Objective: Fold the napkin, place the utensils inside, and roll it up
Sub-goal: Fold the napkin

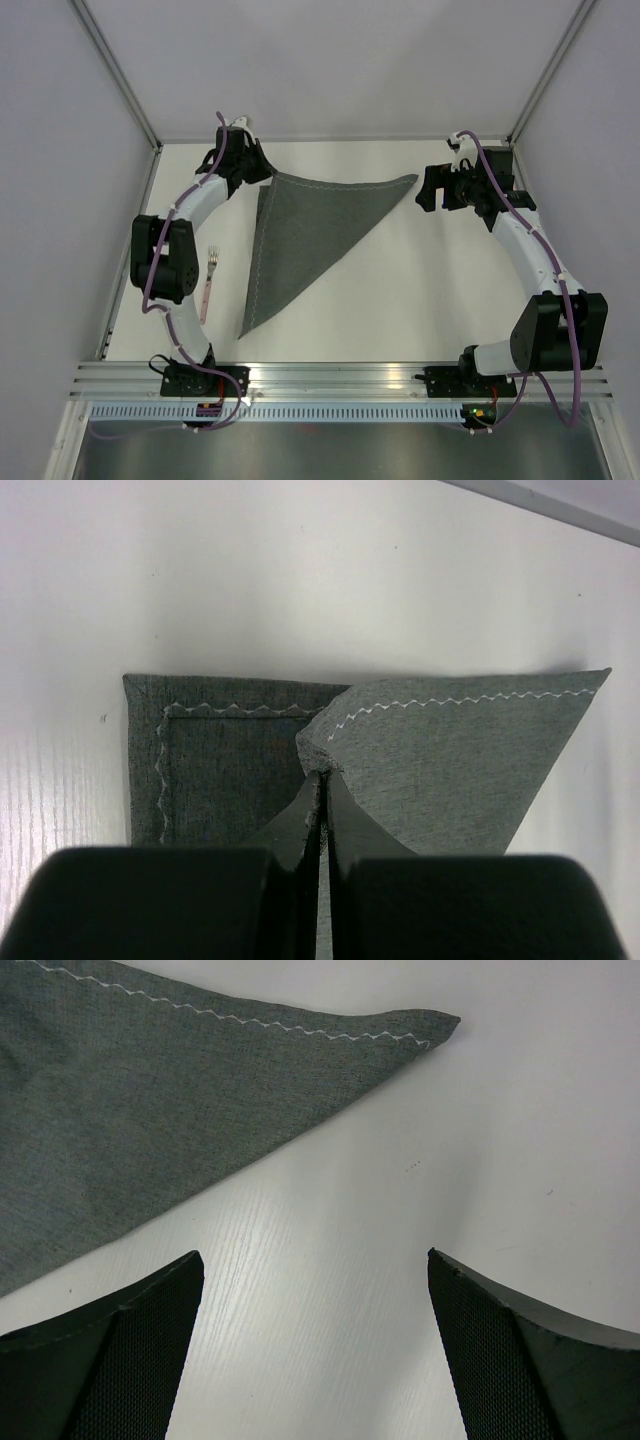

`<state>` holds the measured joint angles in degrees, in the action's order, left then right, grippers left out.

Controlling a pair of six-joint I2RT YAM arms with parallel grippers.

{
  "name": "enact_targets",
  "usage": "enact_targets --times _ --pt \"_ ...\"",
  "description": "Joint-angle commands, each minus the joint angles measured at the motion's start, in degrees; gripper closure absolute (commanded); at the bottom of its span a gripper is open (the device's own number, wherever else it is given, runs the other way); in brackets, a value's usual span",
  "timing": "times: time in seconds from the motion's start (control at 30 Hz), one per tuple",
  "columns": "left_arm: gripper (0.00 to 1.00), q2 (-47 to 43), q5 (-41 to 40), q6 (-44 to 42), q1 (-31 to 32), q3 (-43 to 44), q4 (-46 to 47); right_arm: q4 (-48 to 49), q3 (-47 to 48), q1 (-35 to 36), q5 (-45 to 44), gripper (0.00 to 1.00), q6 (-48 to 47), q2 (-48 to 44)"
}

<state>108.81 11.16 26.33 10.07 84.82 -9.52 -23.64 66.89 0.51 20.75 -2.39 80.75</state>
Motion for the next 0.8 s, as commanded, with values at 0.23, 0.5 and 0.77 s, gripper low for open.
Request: enact_targets --times 0.23,0.5,0.77 --pt "0.94 3.8 0.4 1.4 -0.4 1.5 0.6 -0.5 0.7 -0.2 0.9 0.03 -0.3 0.5" --pt "0.83 5.4 -0.9 0.9 -0.3 1.2 1.5 -0.7 0.5 -0.2 1.3 0.03 -0.4 0.5" --pt "0.64 5.1 -4.5 -0.2 -0.5 1.1 1.5 -0.8 0.5 -0.2 1.8 0.03 -0.4 0.5"
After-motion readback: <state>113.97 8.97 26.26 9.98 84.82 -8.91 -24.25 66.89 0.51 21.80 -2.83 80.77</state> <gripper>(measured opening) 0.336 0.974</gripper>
